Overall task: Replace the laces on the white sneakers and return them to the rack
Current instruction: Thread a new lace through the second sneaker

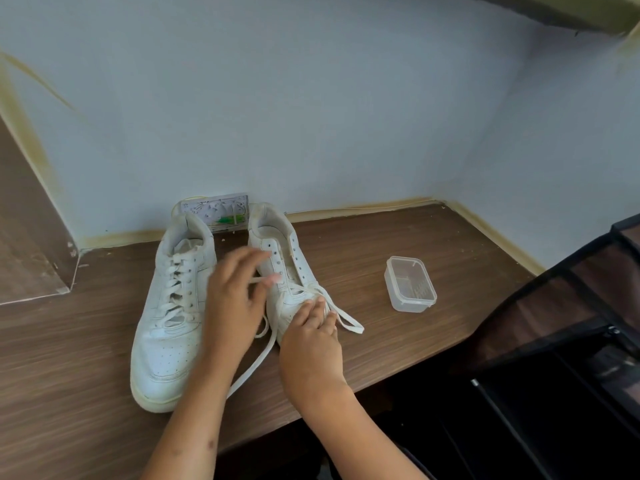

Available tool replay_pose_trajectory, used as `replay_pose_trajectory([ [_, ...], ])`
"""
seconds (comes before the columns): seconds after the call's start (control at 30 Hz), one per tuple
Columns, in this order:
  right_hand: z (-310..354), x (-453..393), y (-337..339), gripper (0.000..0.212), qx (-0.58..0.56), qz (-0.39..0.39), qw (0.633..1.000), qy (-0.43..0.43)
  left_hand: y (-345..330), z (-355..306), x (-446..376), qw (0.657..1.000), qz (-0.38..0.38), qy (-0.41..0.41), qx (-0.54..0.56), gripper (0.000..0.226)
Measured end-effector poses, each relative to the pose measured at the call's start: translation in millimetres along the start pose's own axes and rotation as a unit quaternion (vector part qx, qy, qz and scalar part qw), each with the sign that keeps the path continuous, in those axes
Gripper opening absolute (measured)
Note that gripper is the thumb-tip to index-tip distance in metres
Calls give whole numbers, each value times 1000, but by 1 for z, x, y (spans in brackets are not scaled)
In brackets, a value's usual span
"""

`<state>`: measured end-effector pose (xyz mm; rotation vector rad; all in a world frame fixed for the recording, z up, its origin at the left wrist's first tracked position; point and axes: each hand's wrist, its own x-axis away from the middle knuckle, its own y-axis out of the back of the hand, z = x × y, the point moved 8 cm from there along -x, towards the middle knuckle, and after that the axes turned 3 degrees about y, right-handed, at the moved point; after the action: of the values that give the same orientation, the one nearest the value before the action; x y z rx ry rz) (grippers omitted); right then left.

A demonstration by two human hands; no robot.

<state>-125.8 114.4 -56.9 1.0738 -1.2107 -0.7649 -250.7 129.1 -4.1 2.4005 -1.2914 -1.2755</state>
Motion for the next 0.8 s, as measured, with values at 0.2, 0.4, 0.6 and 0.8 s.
replay_pose_trajectory([
  [0.2, 0, -1, 0, 68, 1, -3, 1000, -1, -21, 6, 6, 999, 47, 18, -1, 9],
  [0.4, 0, -1, -1, 67, 0, -7, 1000, -1, -22, 11, 7, 998, 32, 52, -14, 9],
  [0.6, -1, -1, 0, 69, -3, -1, 1000, 0, 37, 16, 8, 969, -210, 125, 28, 10],
  [0.8, 0, -1, 0, 69, -6, 0, 1000, -3, 1, 7, 2, 999, -37, 15, 0, 23],
])
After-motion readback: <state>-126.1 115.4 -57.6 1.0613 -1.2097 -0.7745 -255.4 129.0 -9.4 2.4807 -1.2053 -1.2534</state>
